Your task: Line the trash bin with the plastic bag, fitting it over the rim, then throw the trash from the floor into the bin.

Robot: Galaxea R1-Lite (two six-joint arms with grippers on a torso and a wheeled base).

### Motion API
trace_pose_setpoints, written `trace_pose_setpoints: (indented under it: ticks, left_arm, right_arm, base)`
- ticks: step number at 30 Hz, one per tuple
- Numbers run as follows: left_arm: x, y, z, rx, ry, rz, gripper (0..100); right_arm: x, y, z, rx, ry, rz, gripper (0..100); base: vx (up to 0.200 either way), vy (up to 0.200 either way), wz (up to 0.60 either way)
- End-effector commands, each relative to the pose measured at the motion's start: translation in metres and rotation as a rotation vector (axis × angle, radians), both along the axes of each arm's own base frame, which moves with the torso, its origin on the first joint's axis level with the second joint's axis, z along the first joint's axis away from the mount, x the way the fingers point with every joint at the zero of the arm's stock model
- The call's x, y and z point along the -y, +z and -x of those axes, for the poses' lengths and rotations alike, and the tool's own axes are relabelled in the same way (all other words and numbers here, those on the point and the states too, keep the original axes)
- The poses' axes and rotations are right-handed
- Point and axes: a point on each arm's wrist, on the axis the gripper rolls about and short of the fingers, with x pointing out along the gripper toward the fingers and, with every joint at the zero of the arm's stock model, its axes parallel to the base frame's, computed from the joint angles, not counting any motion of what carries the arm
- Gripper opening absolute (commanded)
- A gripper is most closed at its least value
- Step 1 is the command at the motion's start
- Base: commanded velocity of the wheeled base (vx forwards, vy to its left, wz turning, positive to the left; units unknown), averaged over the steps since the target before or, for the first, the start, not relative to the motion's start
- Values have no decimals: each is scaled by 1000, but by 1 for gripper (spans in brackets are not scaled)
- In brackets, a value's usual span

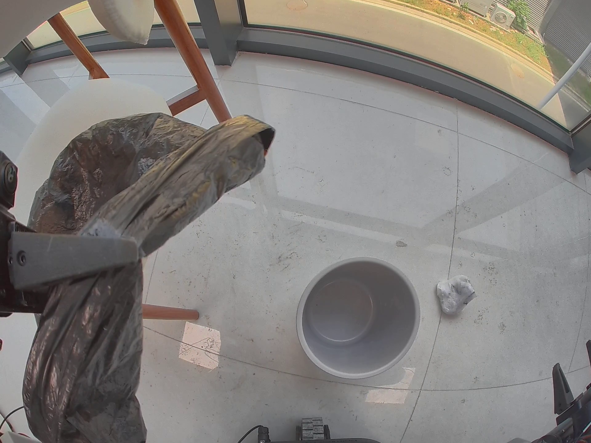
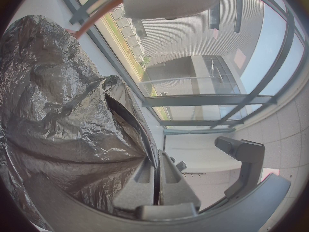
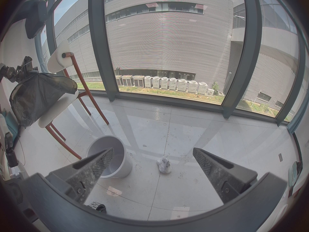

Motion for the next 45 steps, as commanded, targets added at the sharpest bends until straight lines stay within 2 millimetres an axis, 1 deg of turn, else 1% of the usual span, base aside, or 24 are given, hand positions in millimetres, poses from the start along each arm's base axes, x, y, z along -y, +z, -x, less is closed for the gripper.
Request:
trace_pose_setpoints:
  ticks: [1,5,10,11,13,17,20,23,25,26,27,28,30,32,34,36,38,40,45]
  left_arm:
    - [14,4,-9,40,-99,-9,0]
    - [22,9,-3,93,-215,5,0]
    - [34,10,3,82,-373,14,0]
    - [34,10,3,82,-373,14,0]
    - [43,5,-1,52,-439,1,0]
    - [59,-2,-13,19,-479,-24,0]
    - [77,-3,-29,29,-478,-31,0]
    - [103,-10,-54,45,-444,-37,0]
    - [118,-12,-62,60,-409,-36,0]
    - [129,-13,-64,68,-383,-37,0]
    - [132,-15,-65,67,-372,-39,0]
    - [147,-17,-66,68,-328,-44,0]
    - [160,-20,-62,60,-323,-50,0]
    - [165,-20,-58,35,-345,-45,0]
    - [165,-17,-57,17,-347,-36,0]
    - [171,-7,-49,-20,-377,-3,0]
    - [174,-5,-44,-47,-394,5,0]
    - [174,-8,-43,-65,-398,-5,0]
    - [173,-25,-44,-100,-388,-49,0]
  right_arm:
    - [0,-5,-1,-6,1,0,100]
    - [0,-5,0,-6,1,0,100]
    - [0,-5,-1,-8,1,0,100]
    - [0,-5,-1,-8,1,0,100]
    - [0,-5,0,-6,1,1,100]
    - [0,-5,0,-6,1,0,100]
    - [0,-5,0,-6,1,0,100]
    - [0,-5,-1,-8,1,0,100]
    - [0,-5,-1,-8,1,0,100]
    - [0,-5,0,-6,1,0,100]
    - [0,-5,-1,-8,1,0,100]
    - [0,-5,-1,-8,1,0,100]
    - [0,-5,-1,-8,1,0,100]
    - [0,-5,-1,-8,1,0,100]
    - [0,-5,-1,-8,1,0,100]
    - [0,-5,-1,-8,1,1,100]
    - [0,-5,-1,-8,1,0,100]
    - [0,-5,0,-6,1,0,100]
    - [0,-5,-1,-8,1,0,100]
  base:
    - [0,0,0]
    - [0,0,0]
    - [0,0,0]
    - [0,0,0]
    - [0,0,0]
    - [0,0,0]
    - [0,0,0]
    - [0,0,0]
    - [0,0,0]
    - [0,0,0]
    - [0,0,0]
    - [0,0,0]
    - [0,0,0]
    - [0,0,0]
    - [0,0,0]
    - [0,0,0]
    - [0,0,0]
    - [0,0,0]
    - [0,0,0]
